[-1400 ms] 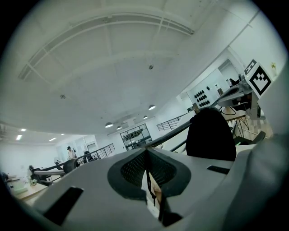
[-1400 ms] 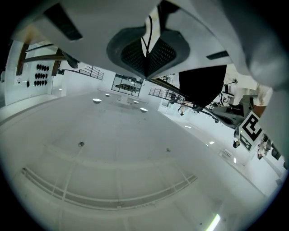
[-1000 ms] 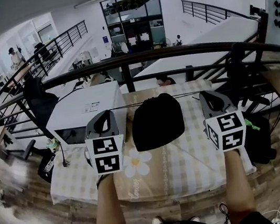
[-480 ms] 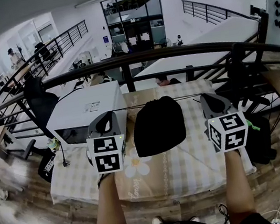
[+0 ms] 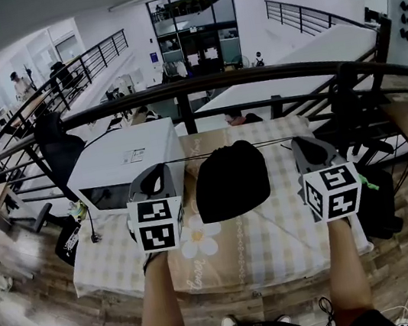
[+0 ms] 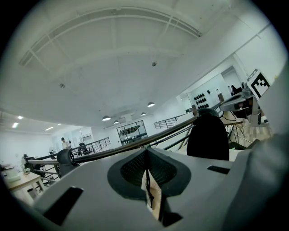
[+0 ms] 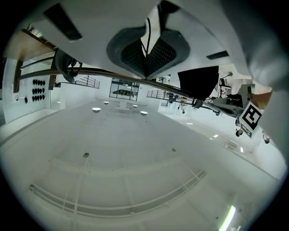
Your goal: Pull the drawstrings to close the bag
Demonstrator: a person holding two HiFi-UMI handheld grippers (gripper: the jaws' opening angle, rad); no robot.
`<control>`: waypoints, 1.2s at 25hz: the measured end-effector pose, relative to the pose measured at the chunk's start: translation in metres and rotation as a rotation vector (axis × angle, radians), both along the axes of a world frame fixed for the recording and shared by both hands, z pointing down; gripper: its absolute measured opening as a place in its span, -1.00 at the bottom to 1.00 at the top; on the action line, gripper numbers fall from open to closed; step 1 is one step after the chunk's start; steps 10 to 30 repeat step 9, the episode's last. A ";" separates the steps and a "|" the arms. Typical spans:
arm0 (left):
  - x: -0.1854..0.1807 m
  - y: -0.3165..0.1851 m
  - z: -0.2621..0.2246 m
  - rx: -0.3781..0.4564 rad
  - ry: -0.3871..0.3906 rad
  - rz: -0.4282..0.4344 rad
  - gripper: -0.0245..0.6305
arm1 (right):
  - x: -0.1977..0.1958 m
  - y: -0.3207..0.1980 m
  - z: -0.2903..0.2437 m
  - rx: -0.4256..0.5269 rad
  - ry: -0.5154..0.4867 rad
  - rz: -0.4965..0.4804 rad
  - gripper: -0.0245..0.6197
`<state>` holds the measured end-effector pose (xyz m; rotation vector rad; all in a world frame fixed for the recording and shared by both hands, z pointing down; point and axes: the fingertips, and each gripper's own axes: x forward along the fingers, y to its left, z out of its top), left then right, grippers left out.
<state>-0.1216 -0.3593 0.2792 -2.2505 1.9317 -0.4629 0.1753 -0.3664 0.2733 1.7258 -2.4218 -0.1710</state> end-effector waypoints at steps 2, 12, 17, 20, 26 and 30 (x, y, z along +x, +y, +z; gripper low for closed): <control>0.000 0.000 0.000 -0.001 -0.001 -0.001 -0.84 | 0.000 0.000 -0.001 0.001 0.005 -0.001 -0.86; -0.001 0.001 0.001 -0.002 -0.003 0.000 -0.84 | -0.001 0.001 -0.001 0.004 0.008 0.000 -0.86; -0.001 0.001 0.001 -0.002 -0.003 0.000 -0.84 | -0.001 0.001 -0.001 0.004 0.008 0.000 -0.86; -0.001 0.001 0.001 -0.002 -0.003 0.000 -0.84 | -0.001 0.001 -0.001 0.004 0.008 0.000 -0.86; -0.001 0.001 0.001 -0.002 -0.003 0.000 -0.84 | -0.001 0.001 -0.001 0.004 0.008 0.000 -0.86; -0.001 0.001 0.001 -0.002 -0.003 0.000 -0.84 | -0.001 0.001 -0.001 0.004 0.008 0.000 -0.86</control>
